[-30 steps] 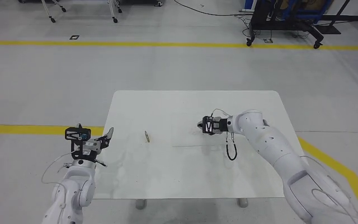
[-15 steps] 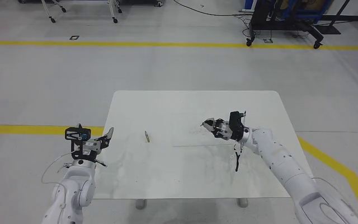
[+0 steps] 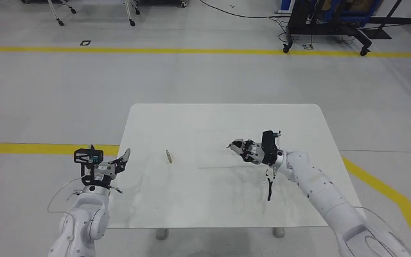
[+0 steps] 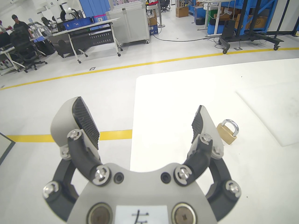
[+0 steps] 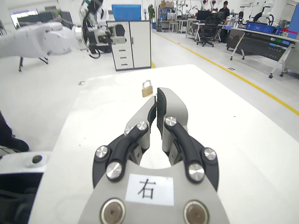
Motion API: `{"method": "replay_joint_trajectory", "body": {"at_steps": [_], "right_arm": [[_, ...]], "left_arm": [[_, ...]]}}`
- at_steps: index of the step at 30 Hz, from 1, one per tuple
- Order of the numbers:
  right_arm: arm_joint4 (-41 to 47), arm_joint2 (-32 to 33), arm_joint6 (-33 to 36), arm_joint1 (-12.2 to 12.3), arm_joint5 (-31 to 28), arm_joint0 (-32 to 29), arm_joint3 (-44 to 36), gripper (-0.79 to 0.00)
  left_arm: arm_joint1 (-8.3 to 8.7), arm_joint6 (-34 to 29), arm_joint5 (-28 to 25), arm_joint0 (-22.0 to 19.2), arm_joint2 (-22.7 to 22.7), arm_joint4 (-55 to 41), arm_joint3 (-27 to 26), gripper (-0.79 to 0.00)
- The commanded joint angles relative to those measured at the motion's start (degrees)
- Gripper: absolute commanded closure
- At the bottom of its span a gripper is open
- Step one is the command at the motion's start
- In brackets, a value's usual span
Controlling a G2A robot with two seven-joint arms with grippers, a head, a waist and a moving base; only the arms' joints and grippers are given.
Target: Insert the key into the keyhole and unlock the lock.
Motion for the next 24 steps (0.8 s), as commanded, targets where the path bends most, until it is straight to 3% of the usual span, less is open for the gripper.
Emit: {"method": "replay_joint_trajectory", "body": {"at_steps": [1, 3, 5, 12, 15, 20, 22, 24], "right_arm": [[12.21, -3.20, -0.05, 0.49, 0.04, -0.47, -0.29, 0.000], [18.42, -6.61, -0.05, 1.37, 0.04, -0.85, -2.41, 0.000], [21.46, -8.21, -0.05, 2.36, 0.04, -1.01, -3.10, 0.000], [21.46, -8.21, -0.05, 2.36, 0.04, -1.01, -3.10, 0.000], [21.46, -8.21, -0.05, 2.36, 0.04, -1.01, -3.10, 0.000], [35.80, -10.43, 9.32, 1.00, 0.04, -1.55, -4.06, 0.000], [43.21, -12.19, 13.81, 0.44, 0.04, -0.89, -4.69, 0.000], [49.89, -13.74, 18.36, 0.10, 0.04, -0.15, -4.65, 0.000]], "left_arm": [[0.07, -6.65, -9.12, 1.72, -0.96, -15.98, -0.92, -0.785], [0.69, -16.47, -15.11, 2.47, -4.19, -23.57, -2.12, -0.785], [0.69, -16.47, -15.11, 2.47, -4.19, -23.57, -2.12, -0.785], [0.69, -16.47, -15.11, 2.47, -4.19, -23.57, -2.12, -0.785], [0.65, -19.12, -20.25, 1.96, -1.42, -27.95, -0.55, -0.785], [0.68, -33.89, -28.46, -6.97, 4.42, -50.94, 7.06, -0.785], [0.95, -43.67, -28.60, -12.23, 6.31, -59.64, 10.81, -0.785], [0.94, -49.24, -29.07, -16.62, 8.13, -67.51, 14.44, -0.785]]}}
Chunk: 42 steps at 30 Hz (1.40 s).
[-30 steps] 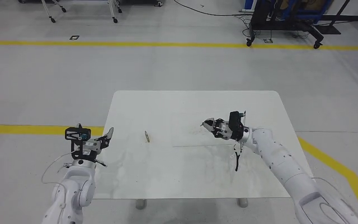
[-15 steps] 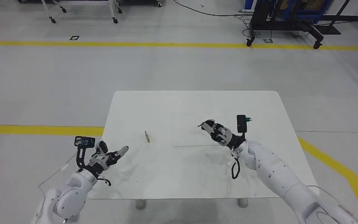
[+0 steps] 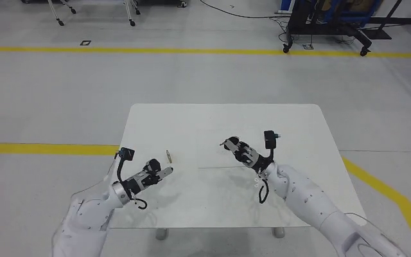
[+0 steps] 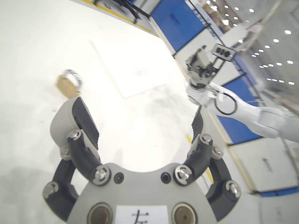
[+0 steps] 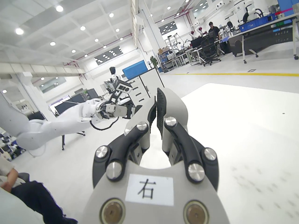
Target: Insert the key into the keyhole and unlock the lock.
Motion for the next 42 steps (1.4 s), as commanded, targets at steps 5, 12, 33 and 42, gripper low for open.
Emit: {"method": "replay_joint_trajectory", "body": {"at_steps": [5, 12, 33, 42], "right_arm": [[20.20, -4.10, 14.83, -0.97, 0.01, 2.01, 0.21, 0.000], [37.34, -5.17, 28.28, -2.36, 0.01, 3.74, -0.57, 0.000], [70.93, -0.12, 74.61, -10.88, 0.01, 5.84, 13.25, 0.000], [68.95, 3.32, 77.20, -13.69, 0.01, 6.26, 17.40, 0.000]], "left_arm": [[-0.37, -15.57, -2.36, -11.81, 6.49, -19.85, 10.20, -0.785], [-1.27, -22.50, -3.16, -20.37, 12.58, -29.34, 17.61, -0.748], [-2.98, -8.89, -4.61, -25.78, 20.45, -20.04, 23.88, -0.271], [-3.36, -8.94, -4.90, -26.98, 22.65, -20.60, 25.05, -0.265]]}}
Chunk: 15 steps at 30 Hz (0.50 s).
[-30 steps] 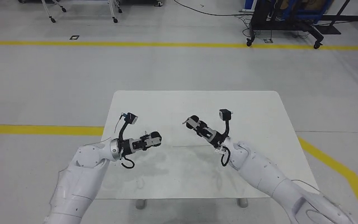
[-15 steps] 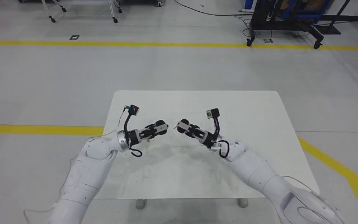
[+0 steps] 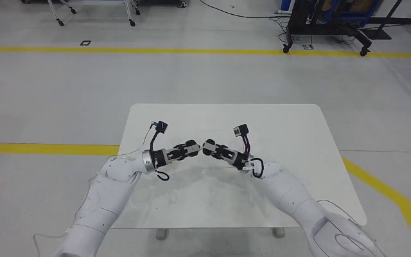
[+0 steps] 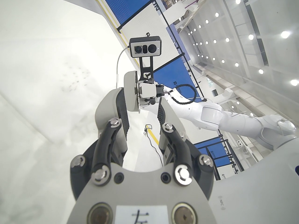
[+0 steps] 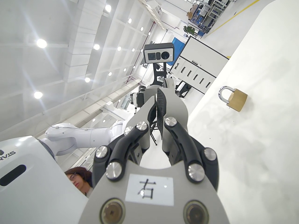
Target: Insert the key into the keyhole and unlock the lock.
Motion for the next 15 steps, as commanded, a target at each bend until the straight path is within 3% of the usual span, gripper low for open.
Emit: {"method": "replay_joint_trajectory", "body": {"at_steps": [1, 8, 12, 15], "right_arm": [[-0.73, 0.69, 0.00, -0.46, 0.00, -0.04, 0.47, 0.000], [-2.70, 3.17, 0.00, -1.68, 0.00, -0.37, 1.54, 0.000], [-3.73, 4.25, 0.00, -2.11, 0.00, -0.65, 1.65, 0.000], [-4.29, 4.89, 0.00, -2.34, 0.00, -0.86, 1.60, 0.000]], "left_arm": [[-0.11, 0.17, 0.02, -0.21, 0.63, 0.31, 0.20, -0.262], [-0.37, 1.51, -0.10, -0.81, 2.06, 1.58, 0.74, -0.182], [-0.33, 2.07, -0.26, -0.97, 2.04, 1.52, 1.23, -0.092], [-0.25, 2.39, -0.18, -0.99, 1.86, 1.23, 1.46, -0.083]]}}
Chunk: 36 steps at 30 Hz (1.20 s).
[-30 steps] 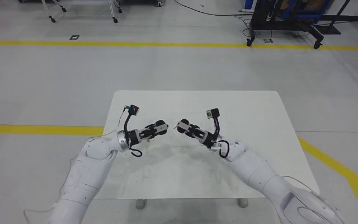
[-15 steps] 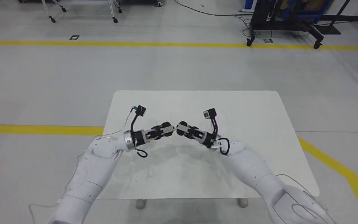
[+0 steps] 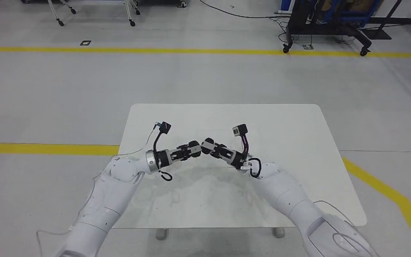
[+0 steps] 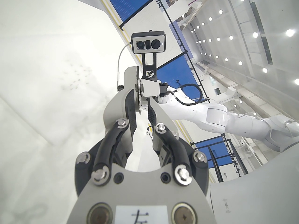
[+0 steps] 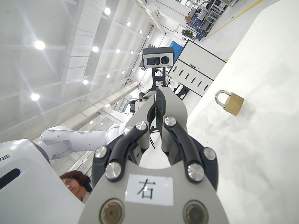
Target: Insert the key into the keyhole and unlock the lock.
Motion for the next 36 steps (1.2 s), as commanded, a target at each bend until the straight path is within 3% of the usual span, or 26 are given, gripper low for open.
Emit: {"method": "replay_joint_trajectory", "body": {"at_steps": [1, 7, 9, 22, 23, 24, 31, 36], "right_arm": [[-0.36, 0.40, 0.00, -0.13, 0.00, -0.11, 0.01, 0.000], [-1.28, 1.26, 0.00, -0.42, 0.00, -0.36, 0.03, 0.000], [-1.43, 1.44, 0.00, -0.51, 0.00, -0.41, 0.08, 0.000], [-2.15, 2.33, 0.00, -0.78, 0.00, -0.69, -0.05, 0.000], [-2.18, 2.37, 0.00, -0.79, 0.00, -0.73, -0.04, -0.194], [-2.04, 2.44, 0.00, -0.80, 0.00, -0.78, -0.07, -0.785], [-1.61, 2.52, 0.00, -0.83, 0.00, -0.91, -0.13, -0.785], [-1.61, 2.52, 0.00, -0.83, 0.00, -0.91, -0.13, -0.785]], "left_arm": [[0.06, 0.16, 0.09, -0.05, -0.13, -0.19, 0.10, -0.089], [0.07, 0.49, 0.66, -0.47, 0.05, -0.33, 0.35, -0.077], [0.05, 0.56, 0.88, -0.67, 0.21, -0.18, 0.51, 0.000], [0.12, 1.47, 0.77, -1.28, 0.41, 0.20, 1.20, 0.000], [0.12, 1.59, 0.76, -1.27, 0.43, 0.30, 1.21, 0.000], [0.14, 1.79, 0.67, -1.30, 0.41, 0.49, 1.20, 0.000], [0.35, 1.75, -0.06, -1.10, -0.05, -0.04, 0.98, 0.000], [1.01, -1.93, 0.14, -0.42, -1.68, -3.55, 0.64, 0.000]]}}
